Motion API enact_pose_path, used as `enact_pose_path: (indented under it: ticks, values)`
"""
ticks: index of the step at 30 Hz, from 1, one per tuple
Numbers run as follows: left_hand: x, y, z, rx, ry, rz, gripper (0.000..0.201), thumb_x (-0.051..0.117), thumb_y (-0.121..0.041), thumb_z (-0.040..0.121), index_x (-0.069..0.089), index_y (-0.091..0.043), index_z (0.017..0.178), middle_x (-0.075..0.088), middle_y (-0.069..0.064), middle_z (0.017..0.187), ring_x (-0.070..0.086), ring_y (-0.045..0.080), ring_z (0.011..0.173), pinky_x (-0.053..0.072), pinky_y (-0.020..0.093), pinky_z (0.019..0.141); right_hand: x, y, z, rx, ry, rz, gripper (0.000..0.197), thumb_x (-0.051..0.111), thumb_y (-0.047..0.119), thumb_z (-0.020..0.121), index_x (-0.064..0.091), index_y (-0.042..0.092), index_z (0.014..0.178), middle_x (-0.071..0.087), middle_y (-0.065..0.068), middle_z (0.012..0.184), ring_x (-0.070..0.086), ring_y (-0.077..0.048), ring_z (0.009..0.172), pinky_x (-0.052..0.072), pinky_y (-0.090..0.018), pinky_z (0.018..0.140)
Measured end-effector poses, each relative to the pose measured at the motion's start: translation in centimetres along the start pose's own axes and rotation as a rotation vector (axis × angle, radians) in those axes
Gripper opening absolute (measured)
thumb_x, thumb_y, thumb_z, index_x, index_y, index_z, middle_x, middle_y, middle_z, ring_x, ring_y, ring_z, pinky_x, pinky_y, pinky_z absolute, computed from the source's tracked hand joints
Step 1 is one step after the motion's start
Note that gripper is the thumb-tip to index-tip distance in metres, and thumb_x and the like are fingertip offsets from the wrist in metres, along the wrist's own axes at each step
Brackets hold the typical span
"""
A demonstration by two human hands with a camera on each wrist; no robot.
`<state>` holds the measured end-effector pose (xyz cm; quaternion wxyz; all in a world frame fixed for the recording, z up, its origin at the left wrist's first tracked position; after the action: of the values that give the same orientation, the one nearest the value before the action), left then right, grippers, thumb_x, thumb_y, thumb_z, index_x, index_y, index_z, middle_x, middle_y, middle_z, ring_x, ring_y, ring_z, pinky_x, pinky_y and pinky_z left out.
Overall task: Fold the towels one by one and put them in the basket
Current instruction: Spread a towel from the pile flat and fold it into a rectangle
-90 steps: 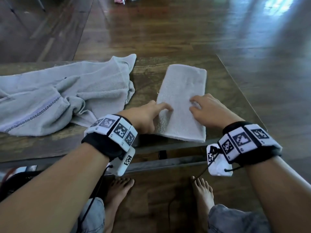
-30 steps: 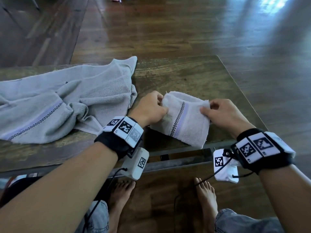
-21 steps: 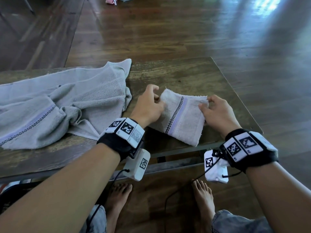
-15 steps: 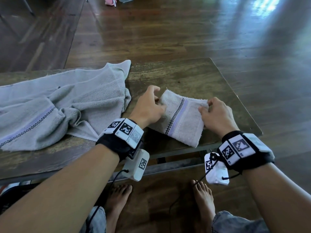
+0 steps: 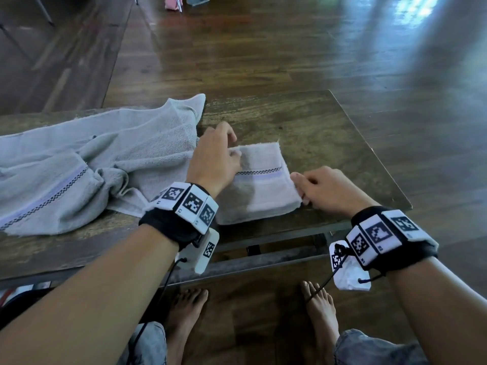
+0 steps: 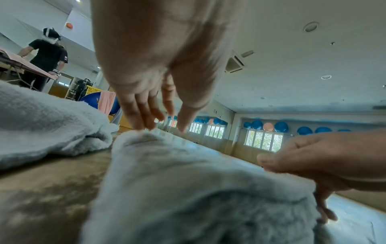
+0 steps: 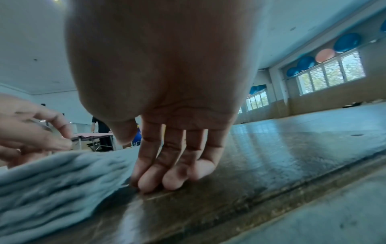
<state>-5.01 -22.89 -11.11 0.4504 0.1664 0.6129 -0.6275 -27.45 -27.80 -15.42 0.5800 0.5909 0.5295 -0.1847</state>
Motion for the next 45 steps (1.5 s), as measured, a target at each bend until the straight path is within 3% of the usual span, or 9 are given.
enact_pose_path:
  ticks: [3, 8, 12, 15, 22, 28, 34, 38, 45]
  values:
    - [1.2, 0.2, -0.5, -0.068, 0.201, 0.013, 0.02, 0.069, -0.032, 0.084, 0.058, -0.017, 0.092, 0.064, -0.002, 0.083, 0.063, 0.019, 0.081, 0.054, 0.038, 0.074, 0.4, 0.7, 0.1, -0.076, 0.015, 0.009, 0.047, 0.047, 0.051, 0.1, 0.067, 0.018, 0.073, 0.071, 0.006, 0.071, 0.067, -0.014, 0.064, 0.055, -0.034, 0.066]
    - [2.0, -1.2, -1.2, 0.087, 0.306, -0.01, 0.03, 0.068, -0.029, 0.086, 0.058, -0.017, 0.111, 0.059, 0.001, 0.113, 0.059, 0.017, 0.104, 0.047, 0.032, 0.094, 0.8, 1.7, -0.1, -0.16, 0.077, 0.074, 0.031, 0.062, 0.041, 0.097, 0.068, 0.021, 0.074, 0.073, 0.008, 0.069, 0.059, 0.002, 0.052, 0.044, -0.023, 0.061]
    - [2.7, -2.3, -2.3, 0.229, 0.416, 0.085, 0.047, 0.075, -0.052, 0.076, 0.061, -0.027, 0.113, 0.053, -0.002, 0.117, 0.048, 0.015, 0.116, 0.037, 0.036, 0.104, 0.3, 1.5, 0.1, -0.121, -0.015, 0.028, 0.03, 0.072, 0.045, 0.088, 0.062, 0.021, 0.072, 0.062, 0.009, 0.064, 0.054, -0.003, 0.059, 0.038, -0.024, 0.058]
    - [3.6, -2.9, -3.3, 0.261, 0.523, 0.154, 0.053, 0.079, -0.065, 0.06, 0.064, -0.037, 0.103, 0.047, -0.006, 0.112, 0.036, 0.014, 0.115, 0.03, 0.034, 0.1, -0.4, 1.8, 0.0, -0.151, -0.063, 0.091, 0.024, 0.08, 0.037, 0.083, 0.062, 0.023, 0.078, 0.063, 0.005, 0.065, 0.056, -0.008, 0.059, 0.041, -0.021, 0.058]
    - [4.0, -3.7, -3.4, 0.324, 0.563, 0.078, 0.027, 0.082, -0.039, 0.073, 0.071, -0.023, 0.092, 0.058, -0.001, 0.096, 0.049, 0.014, 0.095, 0.043, 0.029, 0.082, -0.5, 2.5, -0.5, -0.203, -0.029, 0.114, 0.012, 0.083, 0.031, 0.081, 0.072, 0.029, 0.078, 0.068, 0.008, 0.067, 0.059, 0.004, 0.06, 0.042, -0.021, 0.062]
    - [3.7, -3.4, -3.0, 0.273, 0.551, -0.126, 0.018, 0.081, -0.032, 0.077, 0.076, -0.018, 0.086, 0.072, -0.001, 0.081, 0.056, 0.001, 0.069, 0.042, 0.013, 0.063, -0.6, 2.4, -0.5, -0.183, -0.032, 0.105, 0.013, 0.084, 0.035, 0.08, 0.073, 0.029, 0.078, 0.07, 0.006, 0.071, 0.062, -0.003, 0.068, 0.053, -0.027, 0.069]
    - [3.5, -3.5, -2.9, 0.22, 0.527, -0.284, 0.018, 0.083, -0.03, 0.076, 0.077, -0.014, 0.083, 0.071, -0.002, 0.071, 0.056, -0.001, 0.061, 0.045, 0.014, 0.062, -0.3, 2.2, -0.3, -0.17, -0.002, 0.114, 0.015, 0.084, 0.037, 0.079, 0.072, 0.028, 0.082, 0.072, 0.004, 0.076, 0.065, -0.008, 0.073, 0.053, -0.029, 0.07]
    - [3.2, -4.2, -3.2, 0.197, 0.438, -0.438, 0.017, 0.082, -0.028, 0.078, 0.077, -0.014, 0.086, 0.075, 0.003, 0.076, 0.067, 0.011, 0.067, 0.055, 0.029, 0.065, 0.2, 1.9, 0.0, -0.168, 0.062, 0.161, 0.011, 0.082, 0.032, 0.083, 0.072, 0.026, 0.083, 0.069, 0.004, 0.075, 0.06, -0.006, 0.065, 0.045, -0.022, 0.065]
    - [5.3, -4.8, -4.5, 0.22, 0.576, -0.322, 0.013, 0.085, -0.019, 0.074, 0.079, -0.014, 0.084, 0.074, 0.005, 0.085, 0.068, 0.021, 0.084, 0.053, 0.045, 0.082, 0.9, 0.4, 1.2, 0.018, 0.114, 0.329, 0.03, 0.053, 0.019, 0.102, 0.071, 0.016, 0.077, 0.069, 0.007, 0.069, 0.061, -0.01, 0.061, 0.047, -0.021, 0.05]
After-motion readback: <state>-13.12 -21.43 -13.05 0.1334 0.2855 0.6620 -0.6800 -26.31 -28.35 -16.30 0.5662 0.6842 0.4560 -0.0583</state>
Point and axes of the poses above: each hand's wrist, its own z-axis towards the middle knuckle, its own x-axis out of the palm, y = z × x, the point moved 7 cm from there along z, towards the middle knuckle
